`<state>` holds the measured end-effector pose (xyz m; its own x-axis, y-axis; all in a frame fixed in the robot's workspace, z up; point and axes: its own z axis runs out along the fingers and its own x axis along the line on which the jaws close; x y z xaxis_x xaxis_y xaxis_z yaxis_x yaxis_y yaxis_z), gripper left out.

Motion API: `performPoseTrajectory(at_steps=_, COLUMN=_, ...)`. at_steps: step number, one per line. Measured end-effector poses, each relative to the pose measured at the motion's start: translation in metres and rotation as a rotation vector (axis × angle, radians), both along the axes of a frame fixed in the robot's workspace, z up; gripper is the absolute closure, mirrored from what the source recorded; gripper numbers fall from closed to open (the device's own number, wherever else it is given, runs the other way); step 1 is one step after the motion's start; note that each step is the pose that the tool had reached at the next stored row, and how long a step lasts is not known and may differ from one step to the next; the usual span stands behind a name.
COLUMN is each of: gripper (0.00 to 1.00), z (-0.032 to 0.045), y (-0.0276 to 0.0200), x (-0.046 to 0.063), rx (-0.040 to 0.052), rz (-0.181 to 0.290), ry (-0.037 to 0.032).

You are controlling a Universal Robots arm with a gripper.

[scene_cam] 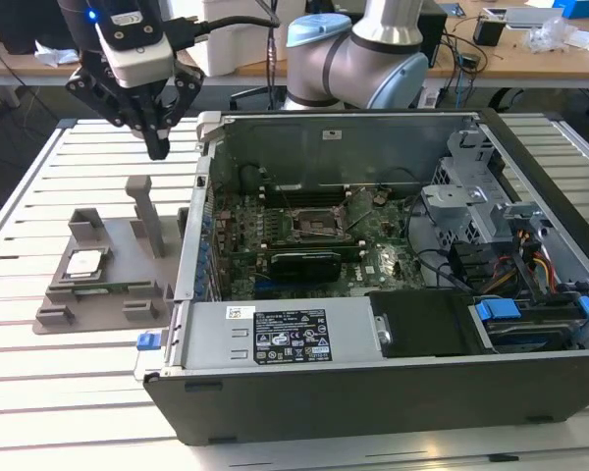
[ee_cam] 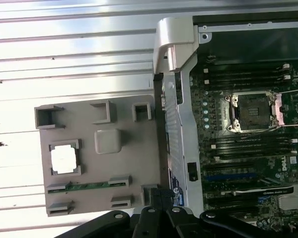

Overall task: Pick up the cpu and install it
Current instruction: 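Reach for the cpu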

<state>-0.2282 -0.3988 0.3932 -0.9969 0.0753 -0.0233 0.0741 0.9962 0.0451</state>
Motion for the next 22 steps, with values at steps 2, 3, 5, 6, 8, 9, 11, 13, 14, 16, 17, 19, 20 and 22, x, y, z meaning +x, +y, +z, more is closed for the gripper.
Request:
performPoseTrajectory(at_steps=2, gripper=0.89, z=0.0, y=0.0, x=-0.004, rx=0.0, rz=0.0, ry=0.0)
performPoseTrajectory(at_steps=3, gripper=0.89, z=0.0, y=0.0, x=-0.006, rx=0.0, rz=0.0, ry=0.0)
performPoseTrajectory(at_steps=5, gripper=0.89, z=0.0, y=0.0, x=-0.01, rx=0.0, rz=0.0, ry=0.0001)
performPoseTrajectory(at_steps=6, gripper=0.89, z=0.0, y=0.0, x=-0.012, rx=0.0, rz=0.0, ry=0.0)
performPoseTrajectory(at_steps=8, gripper=0.89, z=0.0, y=0.0, x=-0.015, rx=0.0, rz=0.0, ry=0.0)
performPoseTrajectory(at_steps=9, gripper=0.89, z=0.0, y=0.0, x=-0.019, rx=0.0, rz=0.0, ry=0.0)
performPoseTrajectory(at_steps=11, gripper=0.89, z=0.0, y=0.0, x=-0.028, rx=0.0001, rz=0.0, ry=0.0)
performPoseTrajectory(at_steps=13, gripper=0.89, z=0.0, y=0.0, x=-0.036, rx=0.0, rz=0.0, ry=0.0)
performPoseTrajectory(at_steps=14, gripper=0.89, z=0.0, y=0.0, x=-0.038, rx=0.0, rz=0.0, ry=0.0)
performPoseTrajectory(at_steps=16, gripper=0.89, z=0.0, y=0.0, x=-0.046, rx=0.0, rz=0.0, ry=0.0001)
performPoseTrajectory(at_steps=17, gripper=0.89, z=-0.0001, y=0.0, x=-0.052, rx=0.0, rz=0.0, ry=0.0)
performPoseTrajectory(at_steps=19, gripper=0.89, z=-0.0001, y=0.0, x=-0.059, rx=0.0001, rz=0.0, ry=0.0)
performPoseTrajectory(at_steps=20, gripper=0.89, z=-0.0001, y=0.0, x=-0.064, rx=0.0, rz=0.0, ry=0.0)
performPoseTrajectory(at_steps=22, gripper=0.89, z=-0.0002, y=0.0, x=-0.077, rx=0.0, rz=0.0, ry=0.0001)
